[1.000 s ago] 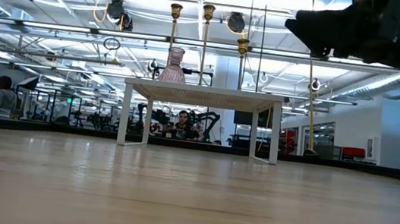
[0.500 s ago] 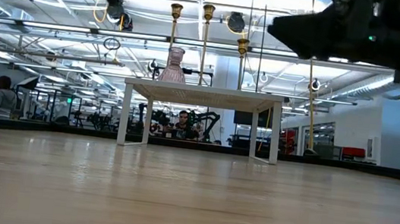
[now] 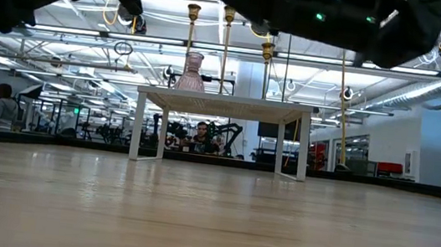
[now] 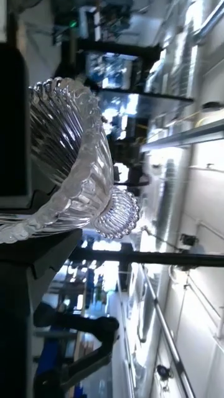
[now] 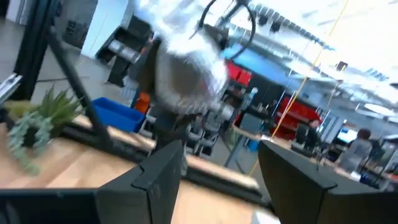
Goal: Pick & Place candle stick holders
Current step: Put the bottom right green glass candle holder aligned with the golden candle holder on the shelf
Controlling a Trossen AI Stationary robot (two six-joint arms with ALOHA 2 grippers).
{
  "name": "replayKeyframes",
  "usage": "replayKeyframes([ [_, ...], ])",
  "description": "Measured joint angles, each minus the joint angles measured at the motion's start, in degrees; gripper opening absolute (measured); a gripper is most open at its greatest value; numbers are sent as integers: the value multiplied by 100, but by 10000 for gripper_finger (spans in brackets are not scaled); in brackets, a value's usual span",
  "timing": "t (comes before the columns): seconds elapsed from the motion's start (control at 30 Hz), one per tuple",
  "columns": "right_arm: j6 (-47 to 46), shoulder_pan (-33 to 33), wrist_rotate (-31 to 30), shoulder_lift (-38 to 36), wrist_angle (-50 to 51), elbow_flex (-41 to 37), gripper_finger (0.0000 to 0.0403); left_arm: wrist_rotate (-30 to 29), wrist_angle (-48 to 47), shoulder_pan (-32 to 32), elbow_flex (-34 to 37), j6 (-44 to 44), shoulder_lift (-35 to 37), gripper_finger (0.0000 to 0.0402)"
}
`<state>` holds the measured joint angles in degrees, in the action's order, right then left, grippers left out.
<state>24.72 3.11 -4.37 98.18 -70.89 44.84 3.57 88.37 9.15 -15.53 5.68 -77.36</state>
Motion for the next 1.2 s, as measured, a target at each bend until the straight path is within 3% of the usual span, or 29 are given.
replayKeyframes([
  [0.2,47,0,717,295,-3,654,208,-59,-8,15,2,73,2,26],
  [0.37,47,0,795,407,13,993,208,-161,16,17,2,242,4,29],
  [0.5,14,1,1277,407,126,1253,208,-258,16,8,2,305,4,30],
  [0.8,1,50,1355,401,863,1751,208,-166,-37,11,-192,309,1,30],
  [1.03,6,78,1411,399,802,1780,208,-41,-1221,11,-833,35,-5,26],
  [1.2,21,126,1367,394,791,1791,197,-57,-1188,13,-977,-162,-7,28],
])
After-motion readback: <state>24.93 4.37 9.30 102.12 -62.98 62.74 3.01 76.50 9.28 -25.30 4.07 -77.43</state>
